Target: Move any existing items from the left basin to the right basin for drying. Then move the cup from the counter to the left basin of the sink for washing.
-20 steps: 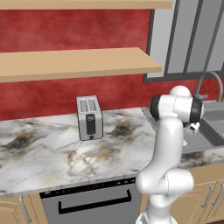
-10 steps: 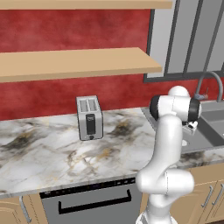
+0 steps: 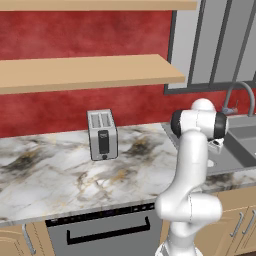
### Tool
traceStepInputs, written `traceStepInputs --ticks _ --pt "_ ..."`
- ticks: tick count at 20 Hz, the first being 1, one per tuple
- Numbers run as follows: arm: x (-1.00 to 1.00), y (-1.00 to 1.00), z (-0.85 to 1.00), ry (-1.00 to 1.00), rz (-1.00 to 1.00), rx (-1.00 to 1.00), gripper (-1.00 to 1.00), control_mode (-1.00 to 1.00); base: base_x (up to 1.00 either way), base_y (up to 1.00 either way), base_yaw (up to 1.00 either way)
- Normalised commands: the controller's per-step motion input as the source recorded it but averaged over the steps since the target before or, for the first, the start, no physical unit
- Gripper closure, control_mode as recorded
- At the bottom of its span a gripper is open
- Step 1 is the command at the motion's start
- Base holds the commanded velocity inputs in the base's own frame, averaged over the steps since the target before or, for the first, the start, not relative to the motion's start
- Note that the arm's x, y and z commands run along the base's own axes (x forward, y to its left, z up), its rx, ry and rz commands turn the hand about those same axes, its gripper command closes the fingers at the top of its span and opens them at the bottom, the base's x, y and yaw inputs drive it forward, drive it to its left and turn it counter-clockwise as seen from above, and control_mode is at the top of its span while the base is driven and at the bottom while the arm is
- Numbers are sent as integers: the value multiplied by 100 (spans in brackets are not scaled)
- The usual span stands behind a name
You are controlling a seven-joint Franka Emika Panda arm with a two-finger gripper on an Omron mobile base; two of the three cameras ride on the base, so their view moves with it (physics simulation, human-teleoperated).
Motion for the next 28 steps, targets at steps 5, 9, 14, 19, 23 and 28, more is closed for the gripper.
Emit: traceStepInputs --ticks 5,9,14,19,23,28 --pt "-2 0 21 1 0 0 -100 -100 0 0 0" --pt "-15 0 40 0 0 0 -100 -100 0 0 0" --pt "-26 0 52 0 0 0 -100 -100 0 0 0" --pt "-25 0 57 0 0 0 -100 -100 0 0 0" --pt "-21 12 44 0 0 0 -100 -100 0 0 0" --pt "-26 30 37 3 0 0 -100 -100 0 0 0"
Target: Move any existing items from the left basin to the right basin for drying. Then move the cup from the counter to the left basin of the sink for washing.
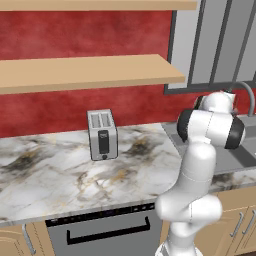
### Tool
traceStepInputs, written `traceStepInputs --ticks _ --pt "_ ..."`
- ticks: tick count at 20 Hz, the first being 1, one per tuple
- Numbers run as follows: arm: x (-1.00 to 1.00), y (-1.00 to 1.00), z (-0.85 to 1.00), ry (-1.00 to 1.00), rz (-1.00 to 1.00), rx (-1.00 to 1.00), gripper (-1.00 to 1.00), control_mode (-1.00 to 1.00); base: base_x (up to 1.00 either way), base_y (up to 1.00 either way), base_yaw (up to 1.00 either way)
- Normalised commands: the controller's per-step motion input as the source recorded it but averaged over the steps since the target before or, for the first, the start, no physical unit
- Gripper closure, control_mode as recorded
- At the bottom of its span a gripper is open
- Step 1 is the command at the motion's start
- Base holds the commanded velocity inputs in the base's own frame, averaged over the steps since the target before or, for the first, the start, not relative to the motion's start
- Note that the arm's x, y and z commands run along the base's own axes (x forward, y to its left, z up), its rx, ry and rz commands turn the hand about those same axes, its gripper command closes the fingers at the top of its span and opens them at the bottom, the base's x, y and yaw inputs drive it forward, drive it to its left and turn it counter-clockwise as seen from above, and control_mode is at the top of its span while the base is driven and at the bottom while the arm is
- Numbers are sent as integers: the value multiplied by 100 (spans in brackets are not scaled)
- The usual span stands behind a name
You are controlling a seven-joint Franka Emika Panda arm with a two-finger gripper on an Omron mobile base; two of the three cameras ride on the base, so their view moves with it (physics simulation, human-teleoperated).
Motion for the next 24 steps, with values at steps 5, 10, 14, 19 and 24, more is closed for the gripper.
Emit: traceStepInputs --ticks 5,10,14,19,24 --pt "-32 30 37 4 -3 0 -100 -100 0 0 0" --pt "-28 34 32 5 -4 0 -100 -100 0 0 0" --pt "-32 33 34 4 -4 0 -100 -100 0 0 0" --pt "-27 31 24 5 -5 -1 -100 -100 0 0 0" --pt "-25 29 17 4 -6 0 -100 -100 0 0 0"
